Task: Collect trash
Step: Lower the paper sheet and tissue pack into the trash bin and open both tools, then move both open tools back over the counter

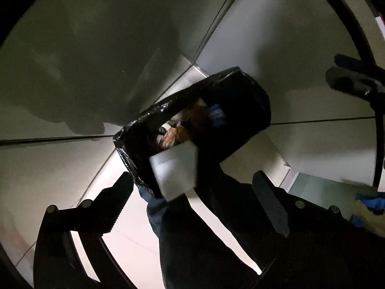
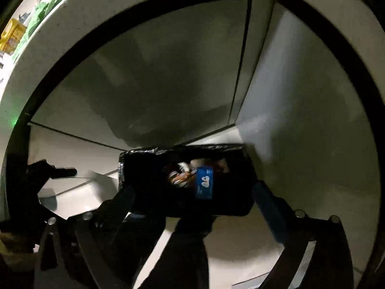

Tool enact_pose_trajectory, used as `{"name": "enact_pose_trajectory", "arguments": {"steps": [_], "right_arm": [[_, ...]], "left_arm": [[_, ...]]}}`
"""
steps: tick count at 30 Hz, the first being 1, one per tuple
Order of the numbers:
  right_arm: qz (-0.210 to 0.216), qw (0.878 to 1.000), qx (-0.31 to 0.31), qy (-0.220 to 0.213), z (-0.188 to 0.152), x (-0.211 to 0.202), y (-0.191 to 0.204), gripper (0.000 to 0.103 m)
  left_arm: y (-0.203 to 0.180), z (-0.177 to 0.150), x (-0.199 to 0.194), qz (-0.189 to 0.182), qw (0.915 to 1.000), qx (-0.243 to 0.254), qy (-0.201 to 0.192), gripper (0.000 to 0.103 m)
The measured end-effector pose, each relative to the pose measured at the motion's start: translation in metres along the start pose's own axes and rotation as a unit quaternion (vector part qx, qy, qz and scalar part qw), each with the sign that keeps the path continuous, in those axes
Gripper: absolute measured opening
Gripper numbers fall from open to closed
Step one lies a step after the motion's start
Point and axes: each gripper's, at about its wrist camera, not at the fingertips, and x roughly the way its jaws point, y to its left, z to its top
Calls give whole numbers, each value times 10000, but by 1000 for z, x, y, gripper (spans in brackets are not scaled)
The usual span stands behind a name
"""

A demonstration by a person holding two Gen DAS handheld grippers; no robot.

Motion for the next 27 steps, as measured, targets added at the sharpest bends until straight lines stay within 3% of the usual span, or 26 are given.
{"name": "enact_pose_trajectory", "arguments": {"steps": [6, 9, 11, 15, 17, 18, 20, 21, 23, 27], "right_arm": [[126, 9992, 163, -354, 7, -34, -9, 98], [172, 9968, 110, -774, 21, -71, -2, 98], [230, 9936, 13, -1103, 29, -98, 7, 98], [328, 9785, -435, -1990, 56, -160, 28, 98], [373, 9691, -620, -2357, 74, -182, 37, 98], [426, 9633, -672, -2563, 86, -192, 39, 98], [466, 9570, -703, -2774, 112, -202, 40, 98], [474, 9539, -714, -2875, 127, -204, 41, 98], [491, 9496, -712, -3012, 154, -202, 41, 98], [719, 9532, -412, -2909, 223, -182, 35, 98]], "left_arm": [[-15, -4, -56, 72, 9984, 273, -482, 97], [-35, -9, -110, -9, 9938, 536, -979, 97], [-47, -11, -144, 167, 9868, 746, -1427, 97], [-50, -2, -210, 881, 9599, 681, -2572, 97], [-38, 14, -241, 1369, 9383, 324, -3159, 97], [-29, 23, -256, 1839, 9174, 25, -3530, 97], [-12, 40, -274, 2253, 8932, -354, -3875, 97], [-3, 50, -278, 2232, 8948, -459, -3838, 97], [19, 78, -281, 2190, 9058, -711, -3557, 97], [46, 101, -281, 1740, 9251, -839, -3268, 97]]}}
